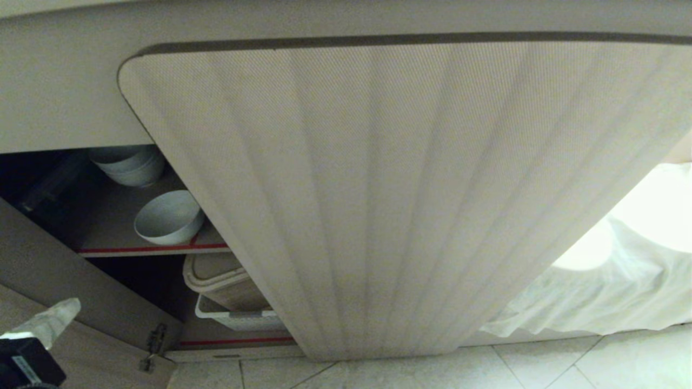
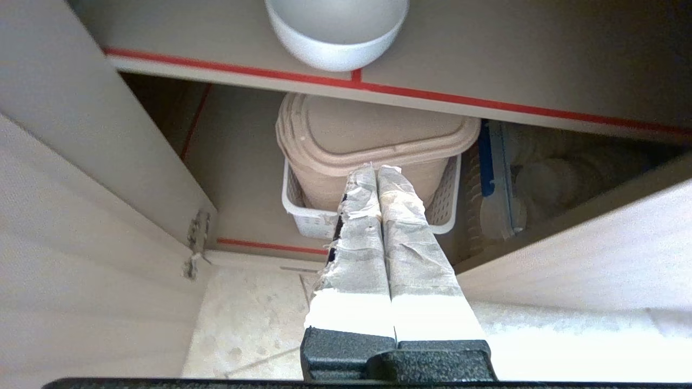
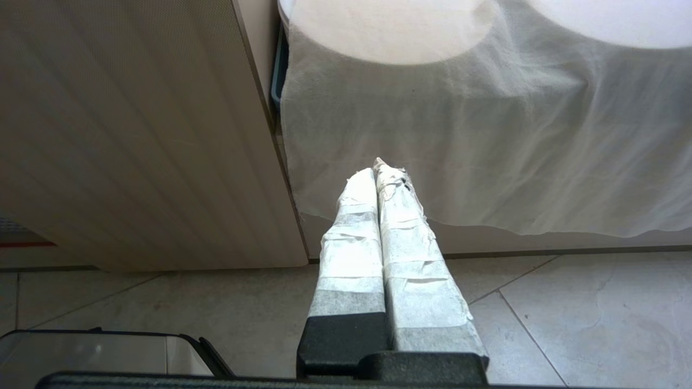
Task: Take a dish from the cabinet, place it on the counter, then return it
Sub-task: Close the cabinet door
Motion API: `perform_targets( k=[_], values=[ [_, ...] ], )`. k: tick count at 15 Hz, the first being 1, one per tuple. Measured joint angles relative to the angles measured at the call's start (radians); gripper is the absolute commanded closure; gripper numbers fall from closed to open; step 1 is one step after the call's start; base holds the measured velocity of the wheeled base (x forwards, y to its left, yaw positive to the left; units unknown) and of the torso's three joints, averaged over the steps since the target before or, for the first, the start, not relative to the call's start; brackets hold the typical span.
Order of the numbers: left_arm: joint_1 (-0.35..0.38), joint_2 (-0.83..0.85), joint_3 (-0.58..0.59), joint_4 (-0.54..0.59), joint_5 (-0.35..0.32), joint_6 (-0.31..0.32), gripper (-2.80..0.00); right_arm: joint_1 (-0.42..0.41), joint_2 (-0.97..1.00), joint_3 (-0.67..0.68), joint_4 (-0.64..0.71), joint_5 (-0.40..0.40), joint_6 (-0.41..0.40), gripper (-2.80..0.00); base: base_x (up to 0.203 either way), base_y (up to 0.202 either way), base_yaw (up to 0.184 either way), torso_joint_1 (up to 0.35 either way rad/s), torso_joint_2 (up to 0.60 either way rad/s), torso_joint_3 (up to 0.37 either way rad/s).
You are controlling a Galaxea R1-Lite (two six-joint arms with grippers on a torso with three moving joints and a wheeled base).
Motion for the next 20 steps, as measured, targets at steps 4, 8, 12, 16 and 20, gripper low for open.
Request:
perform_targets(
  k=[4,8,12,16,20],
  values=[
    [-0.023,-0.091,0.017,0.082,0.000,0.031,0.00,0.000,0.000,0.000,0.000,0.000,0.000,0.00,0.000,0.000,0.000,0.000,0.00,0.000],
    [-0.045,-0.263,0.025,0.273,-0.014,0.062,0.00,0.000,0.000,0.000,0.000,0.000,0.001,0.00,0.000,0.000,0.000,0.000,0.00,0.000],
    [-0.063,-0.436,0.029,0.456,-0.078,0.116,0.00,0.000,0.000,0.000,0.000,0.000,0.001,0.00,0.000,0.000,0.000,0.000,0.00,0.000],
    [-0.049,-0.522,0.067,0.467,-0.137,0.147,0.00,0.000,0.000,0.000,0.000,0.000,0.001,0.00,0.000,0.000,0.000,0.000,0.00,0.000],
    [-0.021,-0.659,0.105,0.479,-0.222,0.149,0.00,0.000,0.000,0.000,0.000,0.000,0.000,0.00,0.000,0.000,0.000,0.000,0.00,0.000]
  ],
)
